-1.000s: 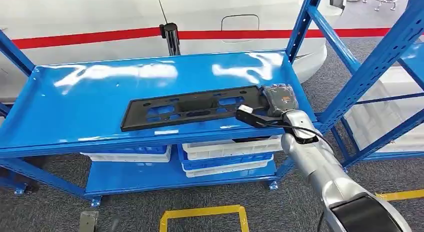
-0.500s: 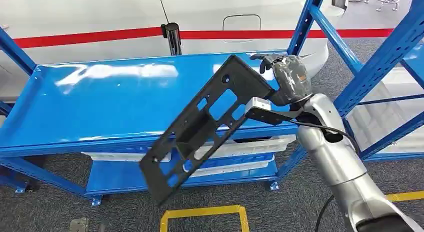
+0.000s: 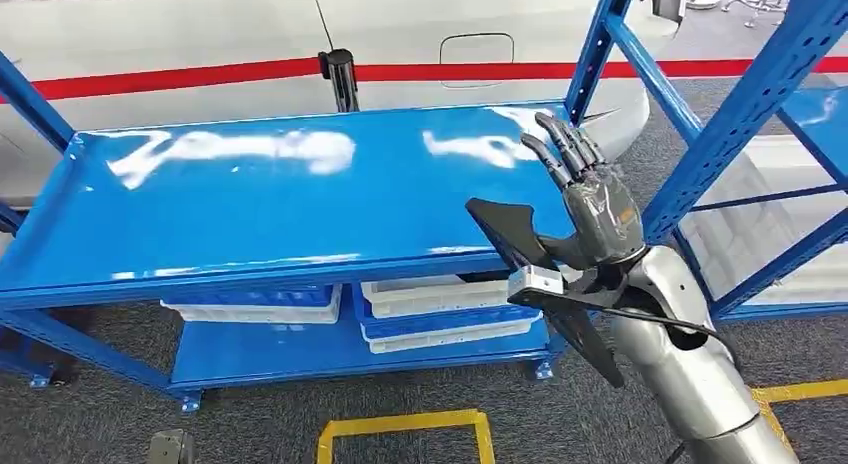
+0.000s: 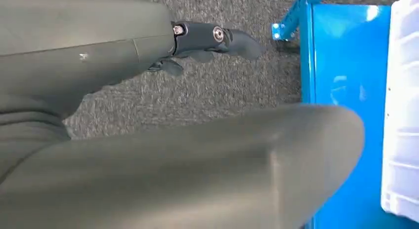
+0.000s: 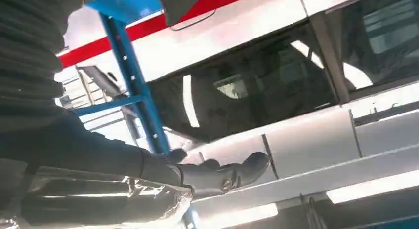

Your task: Take the parts from the cabinet and place them on the table.

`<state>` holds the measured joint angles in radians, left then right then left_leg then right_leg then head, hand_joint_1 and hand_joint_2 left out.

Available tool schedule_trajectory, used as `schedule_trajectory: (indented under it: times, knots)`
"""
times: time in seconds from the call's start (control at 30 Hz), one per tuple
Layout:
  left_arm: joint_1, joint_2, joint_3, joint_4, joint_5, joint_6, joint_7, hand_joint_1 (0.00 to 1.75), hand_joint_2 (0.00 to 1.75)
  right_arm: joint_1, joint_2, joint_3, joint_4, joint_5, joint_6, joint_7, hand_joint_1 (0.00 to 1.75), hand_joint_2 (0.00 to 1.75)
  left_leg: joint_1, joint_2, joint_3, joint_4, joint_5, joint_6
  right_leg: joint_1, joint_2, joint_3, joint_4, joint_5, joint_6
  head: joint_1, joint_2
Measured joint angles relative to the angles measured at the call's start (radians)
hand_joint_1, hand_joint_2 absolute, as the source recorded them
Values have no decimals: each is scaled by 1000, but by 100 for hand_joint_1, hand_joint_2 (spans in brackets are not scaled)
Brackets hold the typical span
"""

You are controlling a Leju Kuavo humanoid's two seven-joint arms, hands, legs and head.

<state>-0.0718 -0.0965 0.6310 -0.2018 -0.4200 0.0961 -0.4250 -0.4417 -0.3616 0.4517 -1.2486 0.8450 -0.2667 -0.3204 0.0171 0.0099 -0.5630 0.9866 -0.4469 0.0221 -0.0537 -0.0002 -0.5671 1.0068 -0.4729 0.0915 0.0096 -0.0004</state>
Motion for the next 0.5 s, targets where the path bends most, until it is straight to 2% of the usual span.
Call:
schedule_trajectory:
  times: [0.03,0.13,0.17,0.2,0.23,0.27,0.3,0.33,0.37,0.4,0.43,0.47,0.5]
  knots:
    - [-2,2,-1,1,-2,0,0,0,0,9,-1,-2,-8,1,-1,0,0,175,2,0,-7,15,-2,-7,5,13,-1,0,9,-20,0,0]
    - [0,2,-1,1,-8,0,-1,0,0,27,-5,-15,-24,9,-2,2,0,175,8,-2,-16,13,9,-20,11,13,-17,17,13,-34,-5,0]
    - [-1,2,-2,1,-8,0,-1,0,0,28,-5,-16,-27,10,-2,2,0,175,13,-2,-21,17,3,-24,5,13,-21,14,19,-48,-5,0]
    - [-2,2,-2,1,-8,0,-1,0,0,28,-5,-18,-31,12,-2,2,0,175,14,-3,-34,43,-29,-27,6,13,-27,15,23,-55,-7,0]
    - [-2,2,-2,1,-8,0,-1,0,0,29,-5,-21,-37,14,-2,2,0,175,13,-2,-55,99,-75,-29,8,13,-33,15,28,-63,-8,0]
    - [-2,3,-2,1,-8,0,-1,0,0,31,-5,-23,-42,14,-2,2,0,175,12,-3,-88,185,-127,-32,12,13,-40,15,32,-69,-10,0]
    - [-2,3,-2,1,-8,0,-1,0,0,34,-5,-25,-44,15,-2,2,0,175,12,-3,-117,262,-164,-33,16,12,-47,15,36,-76,-11,0]
    - [-1,3,-2,1,-8,-1,-1,0,0,38,-5,-26,-45,16,-2,2,0,175,12,-3,-132,309,-181,-31,22,12,-53,15,40,-81,-10,0]
    - [-1,3,-2,1,-8,-3,-1,0,0,43,-5,-27,-45,16,-2,2,0,175,12,-3,-126,313,-175,-26,27,12,-58,15,44,-85,-11,0]
    - [-2,3,-2,1,-8,-7,-5,0,0,47,-5,-28,-47,16,-2,2,0,175,8,-3,-99,275,-152,-16,32,12,-63,15,49,-88,-11,0]
    - [-2,3,-2,1,-10,-12,-10,0,0,50,-6,-31,-50,16,-2,2,0,175,2,-4,-53,204,-120,-3,37,13,-66,15,53,-88,-11,0]
    - [-2,4,-2,1,-11,-16,-14,0,0,50,-7,-33,-54,16,-2,2,0,175,-5,-7,7,109,-85,13,41,13,-68,15,58,-89,-11,0]
    - [-4,7,-2,0,-11,-18,-16,0,0,51,-8,-35,-59,16,-2,2,0,175,-15,-10,52,29,-83,35,35,12,-68,15,63,-88,-10,0]
